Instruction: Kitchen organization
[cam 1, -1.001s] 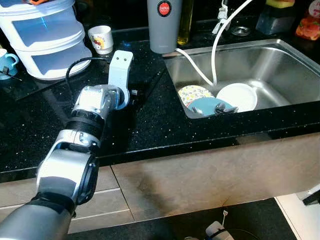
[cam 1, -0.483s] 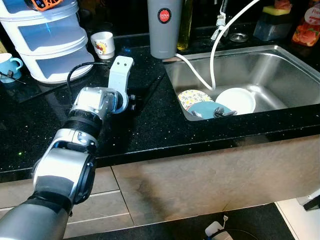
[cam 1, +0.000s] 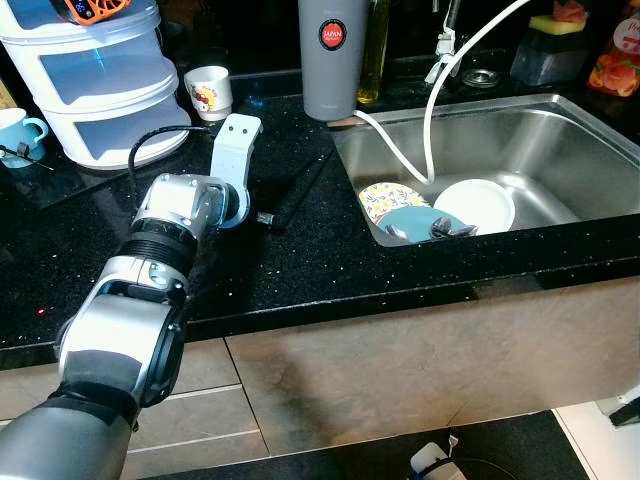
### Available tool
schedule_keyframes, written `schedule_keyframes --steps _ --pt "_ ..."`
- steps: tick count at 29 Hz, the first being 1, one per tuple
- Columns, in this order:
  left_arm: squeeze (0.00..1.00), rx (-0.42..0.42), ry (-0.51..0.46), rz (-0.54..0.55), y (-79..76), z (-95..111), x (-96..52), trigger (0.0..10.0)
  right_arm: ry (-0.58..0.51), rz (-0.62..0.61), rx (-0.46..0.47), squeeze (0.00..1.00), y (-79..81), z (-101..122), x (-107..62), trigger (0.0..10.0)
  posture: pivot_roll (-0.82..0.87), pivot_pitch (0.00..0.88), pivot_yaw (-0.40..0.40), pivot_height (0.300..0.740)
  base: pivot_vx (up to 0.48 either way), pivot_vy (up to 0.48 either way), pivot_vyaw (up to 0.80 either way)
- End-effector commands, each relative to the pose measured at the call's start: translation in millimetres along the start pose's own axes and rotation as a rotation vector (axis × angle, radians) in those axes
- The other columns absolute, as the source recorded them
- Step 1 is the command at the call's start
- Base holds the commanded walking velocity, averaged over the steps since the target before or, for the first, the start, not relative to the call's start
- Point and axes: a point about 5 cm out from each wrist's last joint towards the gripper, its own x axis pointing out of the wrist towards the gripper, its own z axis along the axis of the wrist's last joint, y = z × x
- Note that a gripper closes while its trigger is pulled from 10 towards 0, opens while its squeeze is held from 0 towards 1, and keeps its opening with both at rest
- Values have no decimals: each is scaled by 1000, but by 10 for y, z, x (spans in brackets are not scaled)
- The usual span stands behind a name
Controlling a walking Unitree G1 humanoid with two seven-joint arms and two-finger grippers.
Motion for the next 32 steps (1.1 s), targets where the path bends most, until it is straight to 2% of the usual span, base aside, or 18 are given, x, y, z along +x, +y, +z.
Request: schedule_keyframes --steps 1,7,8,9,10,11,13,14,15,16,21,25,26,28,29,30,31,32 --pt "0 -46 146 9 59 -357 85 0 7 -1 21 0 25 -12 2 10000 -87 52 34 740 0 0 0" --pt "0 -49 145 9 76 -363 80 0 8 -1 21 0 26 -9 4 10000 -86 44 33 740 0 0 0" --pt "0 -43 79 9 83 -284 71 0 9 -1 21 0 28 -8 4 10000 -86 41 35 740 0 0 0" --pt "0 -43 79 9 83 -284 71 0 9 -1 21 0 28 -8 4 10000 -86 41 35 740 0 0 0" --pt "0 -49 38 4 85 -224 58 0 9 -1 20 0 28 -8 5 10000 -87 41 34 740 0 0 0" --pt "0 -84 -61 -16 83 -78 18 0 9 -1 20 0 28 -8 5 10000 -87 40 34 740 0 0 0" --pt "0 -135 -164 -57 76 95 -53 0 10 -2 20 0 27 -8 5 10000 -88 39 33 740 0 0 0" --pt "0 -193 -281 -99 80 284 -151 0 10 -2 19 0 26 -8 5 10000 -87 37 33 740 0 0 0" --pt "0 -212 -317 -113 83 342 -186 0 11 -1 19 0 26 -8 5 10000 -87 37 33 740 0 0 0" --pt "0 -210 -412 -147 82 494 -293 0 12 -1 18 0 26 -9 5 10000 -85 38 32 740 0 0 0" --pt "0 -216 -566 -215 94 734 -528 0 13 0 16 0 23 -9 5 10000 -84 37 34 740 0 0 0" --pt "0 -242 -609 -287 48 782 -584 0 13 0 15 0 22 -7 5 10000 -83 38 35 740 0 0 0" --pt "0 -253 -623 -320 21 793 -600 0 14 0 14 0 21 -7 5 10000 -82 36 33 740 0 0 0" --pt "0 -242 -650 -473 -133 804 -651 0 13 0 13 0 20 -4 6 10000 -86 35 34 740 0 0 0" --pt "0 -250 -663 -561 -208 808 -682 0 13 -1 13 0 20 -3 6 10000 -86 35 34 740 0 0 0" --pt "0 -279 -684 -715 -311 809 -751 0 13 -1 13 0 19 -3 6 10000 -87 34 34 740 0 0 0" --pt "0 -279 -684 -715 -311 809 -751 0 13 -1 13 0 19 -3 6 10000 -87 34 34 740 0 0 0" --pt "0 -265 -683 -782 -367 793 -788 941 13 -1 14 0 19 -3 6 10000 -87 34 34 740 0 0 0"
